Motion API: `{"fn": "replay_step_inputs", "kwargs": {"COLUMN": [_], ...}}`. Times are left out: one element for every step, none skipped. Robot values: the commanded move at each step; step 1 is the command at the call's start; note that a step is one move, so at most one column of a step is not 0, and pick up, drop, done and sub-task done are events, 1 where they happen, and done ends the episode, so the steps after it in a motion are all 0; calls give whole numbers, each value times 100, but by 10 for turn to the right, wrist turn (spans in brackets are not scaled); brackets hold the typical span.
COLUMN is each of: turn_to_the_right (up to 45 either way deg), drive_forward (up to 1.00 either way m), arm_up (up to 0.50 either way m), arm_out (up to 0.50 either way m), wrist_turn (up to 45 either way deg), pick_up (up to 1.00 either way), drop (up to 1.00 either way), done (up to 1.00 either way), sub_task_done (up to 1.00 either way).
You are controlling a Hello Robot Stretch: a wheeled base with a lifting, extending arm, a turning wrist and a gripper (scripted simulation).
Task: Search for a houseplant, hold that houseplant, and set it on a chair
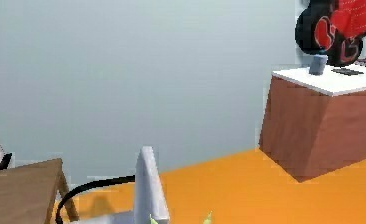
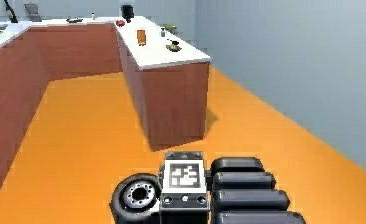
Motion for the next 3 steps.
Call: {"fn": "replay_step_inputs", "kwargs": {"turn_to_the_right": [360, -450, -450], "drive_forward": [0, 0, 0], "arm_up": [0, 0, 0], "arm_out": [0, 0, 0], "wrist_turn": [0, 0, 0], "pick_up": [0, 0, 0], "drop": [0, 0, 0], "done": [0, 0, 0], "sub_task_done": [0, 0, 0]}}
